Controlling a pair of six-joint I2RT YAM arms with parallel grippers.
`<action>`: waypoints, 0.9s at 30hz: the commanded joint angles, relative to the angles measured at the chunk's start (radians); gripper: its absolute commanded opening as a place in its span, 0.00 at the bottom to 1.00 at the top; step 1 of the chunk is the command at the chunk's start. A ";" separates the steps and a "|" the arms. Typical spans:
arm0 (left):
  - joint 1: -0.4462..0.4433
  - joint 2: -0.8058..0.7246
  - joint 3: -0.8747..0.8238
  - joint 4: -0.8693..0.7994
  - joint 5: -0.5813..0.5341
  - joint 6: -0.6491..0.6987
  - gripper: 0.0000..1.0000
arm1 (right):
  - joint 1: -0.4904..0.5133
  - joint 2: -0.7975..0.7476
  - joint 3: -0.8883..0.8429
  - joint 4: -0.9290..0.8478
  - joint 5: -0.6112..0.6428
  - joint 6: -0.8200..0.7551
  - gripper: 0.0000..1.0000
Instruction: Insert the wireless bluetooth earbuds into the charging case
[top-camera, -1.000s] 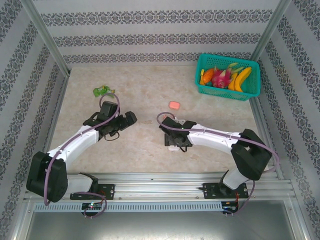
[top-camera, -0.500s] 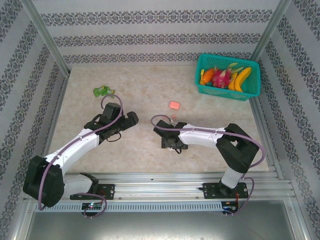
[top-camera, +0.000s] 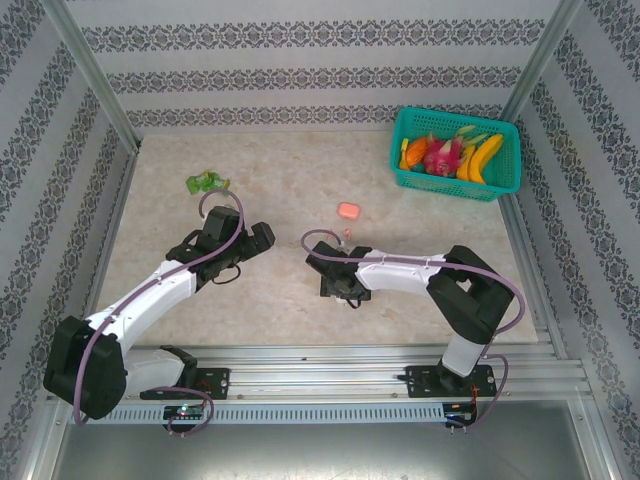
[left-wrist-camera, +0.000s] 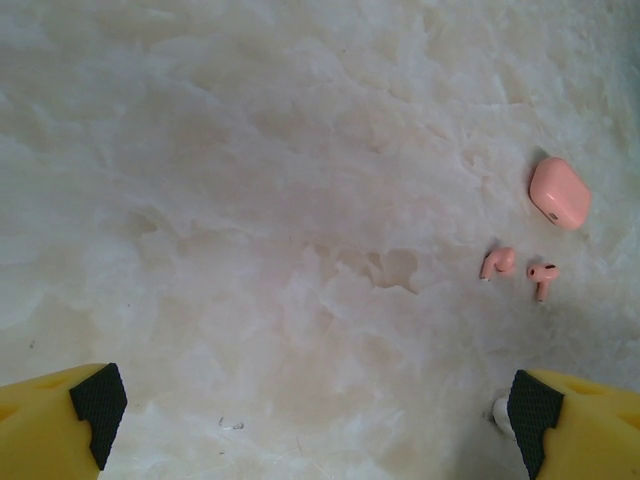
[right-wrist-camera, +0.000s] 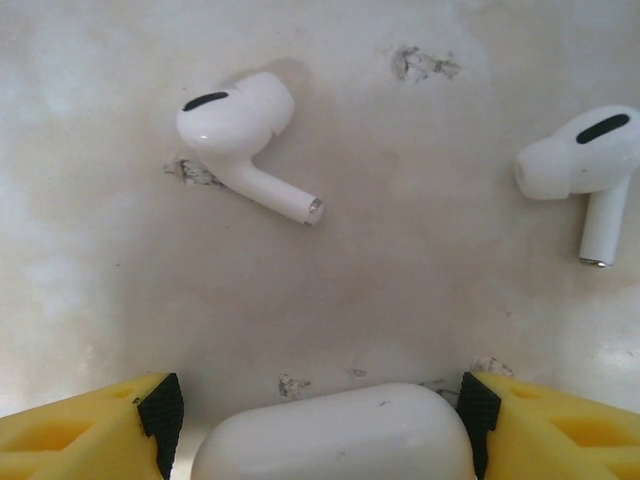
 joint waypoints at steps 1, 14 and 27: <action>-0.015 0.001 -0.001 0.008 -0.011 -0.004 1.00 | 0.010 -0.016 -0.036 -0.001 -0.007 0.026 0.74; -0.015 0.082 0.074 -0.022 0.093 0.028 1.00 | 0.012 -0.039 -0.046 0.008 -0.058 -0.159 0.76; -0.015 0.091 0.085 -0.030 0.103 0.036 1.00 | 0.020 0.032 -0.014 -0.018 -0.087 -0.163 0.71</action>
